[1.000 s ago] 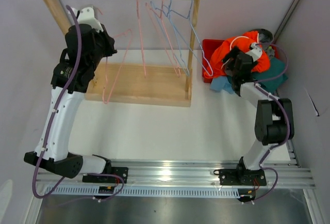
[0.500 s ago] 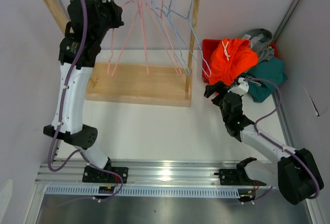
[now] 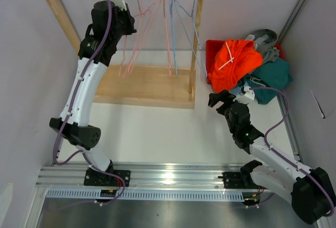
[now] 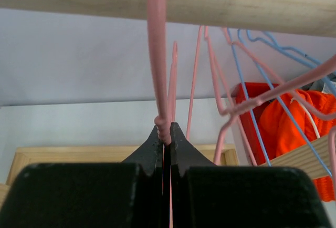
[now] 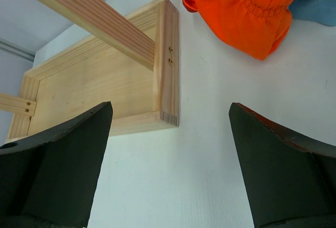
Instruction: Remove the shorts from the hanger
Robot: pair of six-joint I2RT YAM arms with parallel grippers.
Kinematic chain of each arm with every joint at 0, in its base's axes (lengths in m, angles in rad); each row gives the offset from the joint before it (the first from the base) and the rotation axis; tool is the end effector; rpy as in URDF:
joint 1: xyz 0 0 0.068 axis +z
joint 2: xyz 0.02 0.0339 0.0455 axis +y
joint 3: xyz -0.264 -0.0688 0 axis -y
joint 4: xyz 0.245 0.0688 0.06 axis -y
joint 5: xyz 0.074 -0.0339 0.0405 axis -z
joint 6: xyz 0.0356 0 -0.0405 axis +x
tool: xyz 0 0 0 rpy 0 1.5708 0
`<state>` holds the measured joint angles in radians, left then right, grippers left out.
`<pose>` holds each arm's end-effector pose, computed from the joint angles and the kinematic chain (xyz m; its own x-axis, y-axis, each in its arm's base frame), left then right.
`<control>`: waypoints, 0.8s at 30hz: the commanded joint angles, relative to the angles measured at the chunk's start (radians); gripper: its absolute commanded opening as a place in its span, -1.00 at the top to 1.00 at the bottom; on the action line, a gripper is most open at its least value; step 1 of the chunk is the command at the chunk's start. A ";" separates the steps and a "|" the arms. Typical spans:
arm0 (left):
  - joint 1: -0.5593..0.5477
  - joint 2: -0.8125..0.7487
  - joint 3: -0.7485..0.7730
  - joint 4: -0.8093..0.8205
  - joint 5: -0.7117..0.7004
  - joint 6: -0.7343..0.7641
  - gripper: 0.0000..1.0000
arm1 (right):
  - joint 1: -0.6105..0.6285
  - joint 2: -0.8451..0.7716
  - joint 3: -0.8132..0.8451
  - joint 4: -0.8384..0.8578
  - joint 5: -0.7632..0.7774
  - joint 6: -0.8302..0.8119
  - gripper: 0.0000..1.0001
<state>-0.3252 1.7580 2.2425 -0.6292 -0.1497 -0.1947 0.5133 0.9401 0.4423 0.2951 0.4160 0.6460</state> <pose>0.3486 -0.1119 0.5243 -0.1681 -0.1452 -0.9750 0.1463 0.9745 -0.1704 0.1923 0.0919 0.2410 -0.2029 0.5178 -0.8311 0.0222 0.8510 0.5247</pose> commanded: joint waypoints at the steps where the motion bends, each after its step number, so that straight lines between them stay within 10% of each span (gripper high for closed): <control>1: -0.008 -0.126 -0.141 0.011 -0.002 -0.028 0.87 | 0.011 -0.035 0.010 -0.016 0.035 -0.022 -0.99; 6: -0.009 -0.225 -0.260 0.013 -0.010 -0.014 -0.36 | 0.017 -0.101 0.058 -0.083 0.078 -0.071 -0.99; 11: -0.009 -0.305 -0.349 0.022 -0.016 -0.006 -0.94 | 0.017 -0.168 0.150 -0.167 0.113 -0.186 -0.99; 17: -0.009 -0.469 -0.434 0.017 -0.013 -0.026 -0.98 | 0.019 -0.285 0.306 -0.331 0.115 -0.233 -0.99; 24: -0.009 -0.831 -0.884 0.132 -0.007 -0.087 -0.98 | 0.022 -0.493 0.360 -0.530 0.014 -0.195 -0.99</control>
<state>-0.3271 1.0664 1.5459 -0.5812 -0.1547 -0.2310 0.5289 0.5274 0.7822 -0.1009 0.4873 0.4400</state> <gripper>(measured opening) 0.993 0.993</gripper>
